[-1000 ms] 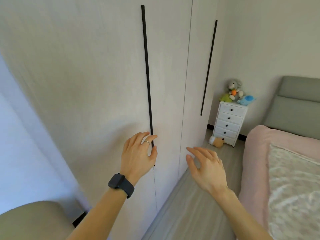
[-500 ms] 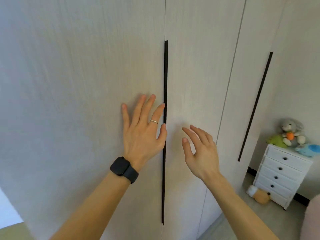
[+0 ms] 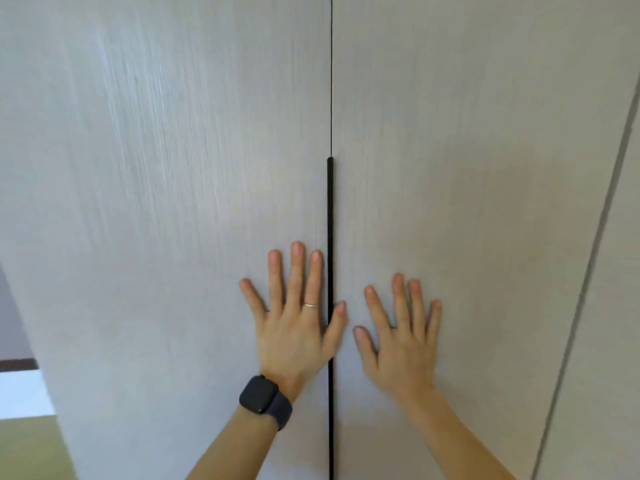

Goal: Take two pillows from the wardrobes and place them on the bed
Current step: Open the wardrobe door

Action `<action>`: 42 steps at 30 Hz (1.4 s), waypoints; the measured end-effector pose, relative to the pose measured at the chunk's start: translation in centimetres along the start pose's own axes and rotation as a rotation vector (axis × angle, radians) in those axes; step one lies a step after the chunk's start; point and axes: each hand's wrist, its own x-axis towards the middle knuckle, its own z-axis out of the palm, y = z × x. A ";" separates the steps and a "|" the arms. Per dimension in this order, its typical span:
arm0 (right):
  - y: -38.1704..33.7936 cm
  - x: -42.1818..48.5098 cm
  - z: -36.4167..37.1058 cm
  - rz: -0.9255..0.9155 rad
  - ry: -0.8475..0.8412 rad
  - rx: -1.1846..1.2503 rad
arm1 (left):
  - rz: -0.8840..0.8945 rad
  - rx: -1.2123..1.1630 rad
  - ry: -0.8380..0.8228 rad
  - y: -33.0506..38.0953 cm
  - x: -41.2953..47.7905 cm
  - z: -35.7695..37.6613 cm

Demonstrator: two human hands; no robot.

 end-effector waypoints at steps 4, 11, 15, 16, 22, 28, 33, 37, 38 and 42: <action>0.3 -0.1 0.6 -0.008 0.037 0.026 | 0.011 0.003 -0.028 0.3 0.3 -0.9; 0.4 -0.2 0.3 -0.007 0.007 0.052 | -0.083 -0.137 -0.144 1.3 0.5 -2.9; 0.3 -0.2 -0.6 -0.003 -0.068 0.052 | -0.151 -0.268 -0.166 2.3 0.4 -4.5; 0.3 -0.2 -0.8 -0.001 -0.084 0.049 | -0.163 -0.298 -0.163 2.4 0.3 -5.0; 0.4 -0.1 -1.9 -0.011 -0.195 0.057 | -0.229 -0.378 -0.197 3.7 -0.7 -7.8; 0.4 0.1 -4.0 -0.003 -0.338 0.101 | -0.426 -0.566 -0.245 5.2 -0.5 -10.7; -0.4 0.7 -6.8 0.049 -0.483 0.266 | -0.498 -0.632 -0.224 5.9 -0.4 -11.8; -2.7 -1.7 -9.7 0.180 -0.616 0.746 | -0.490 -0.622 -0.205 5.7 -1.0 -13.6; -3.5 -2.6 -10.8 0.271 -0.692 0.945 | -0.475 -0.618 -0.205 5.4 -1.2 -14.4; -7.2 -6.2 -15.2 0.587 -0.902 1.426 | -0.417 -0.565 -0.242 4.2 -2.7 -18.4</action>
